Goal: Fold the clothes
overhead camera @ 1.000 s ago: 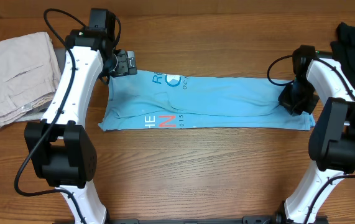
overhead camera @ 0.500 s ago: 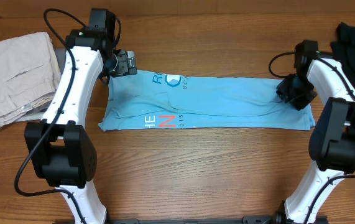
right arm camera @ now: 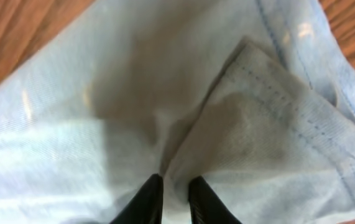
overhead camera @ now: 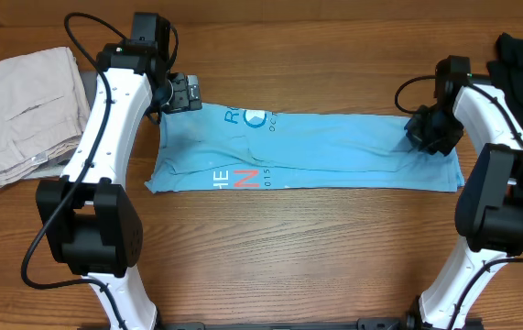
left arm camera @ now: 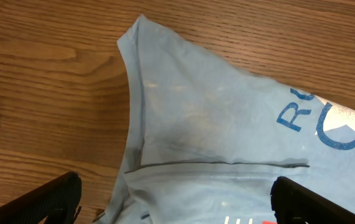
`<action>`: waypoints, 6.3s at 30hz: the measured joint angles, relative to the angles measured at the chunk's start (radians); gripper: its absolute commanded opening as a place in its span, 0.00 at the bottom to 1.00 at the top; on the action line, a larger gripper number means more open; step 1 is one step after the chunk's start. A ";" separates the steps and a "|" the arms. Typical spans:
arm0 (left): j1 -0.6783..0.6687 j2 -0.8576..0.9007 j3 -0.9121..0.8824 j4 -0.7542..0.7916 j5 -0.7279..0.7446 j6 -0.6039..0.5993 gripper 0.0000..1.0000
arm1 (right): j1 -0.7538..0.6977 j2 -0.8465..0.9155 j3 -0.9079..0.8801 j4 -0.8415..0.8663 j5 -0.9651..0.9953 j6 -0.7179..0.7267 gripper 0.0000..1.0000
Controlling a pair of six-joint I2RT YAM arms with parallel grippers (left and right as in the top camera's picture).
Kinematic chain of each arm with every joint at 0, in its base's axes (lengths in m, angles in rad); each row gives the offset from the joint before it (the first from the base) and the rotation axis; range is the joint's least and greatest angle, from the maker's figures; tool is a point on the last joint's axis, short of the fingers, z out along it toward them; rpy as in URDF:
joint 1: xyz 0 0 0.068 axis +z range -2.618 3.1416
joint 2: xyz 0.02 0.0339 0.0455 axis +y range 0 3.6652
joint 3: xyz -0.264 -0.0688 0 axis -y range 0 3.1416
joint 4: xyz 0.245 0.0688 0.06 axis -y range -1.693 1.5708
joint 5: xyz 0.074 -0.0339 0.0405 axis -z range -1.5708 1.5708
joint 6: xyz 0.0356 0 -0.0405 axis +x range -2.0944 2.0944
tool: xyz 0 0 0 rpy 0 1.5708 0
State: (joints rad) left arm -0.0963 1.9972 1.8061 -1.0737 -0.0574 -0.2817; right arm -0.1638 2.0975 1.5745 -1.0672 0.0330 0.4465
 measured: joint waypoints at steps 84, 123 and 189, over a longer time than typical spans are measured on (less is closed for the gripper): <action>0.000 0.000 0.000 0.000 0.000 0.000 1.00 | 0.018 0.005 0.169 -0.144 -0.449 -0.336 0.04; 0.000 0.000 0.000 0.000 0.000 0.000 1.00 | 0.150 -0.122 -0.002 -0.103 -0.052 -0.037 0.04; 0.000 0.000 0.000 0.000 0.000 0.000 1.00 | -0.183 -0.002 -0.042 0.154 0.050 -0.478 0.57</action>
State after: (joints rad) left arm -0.0963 1.9972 1.8061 -1.0737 -0.0574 -0.2817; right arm -0.3473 2.0956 1.5330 -0.9131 0.0826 -0.0311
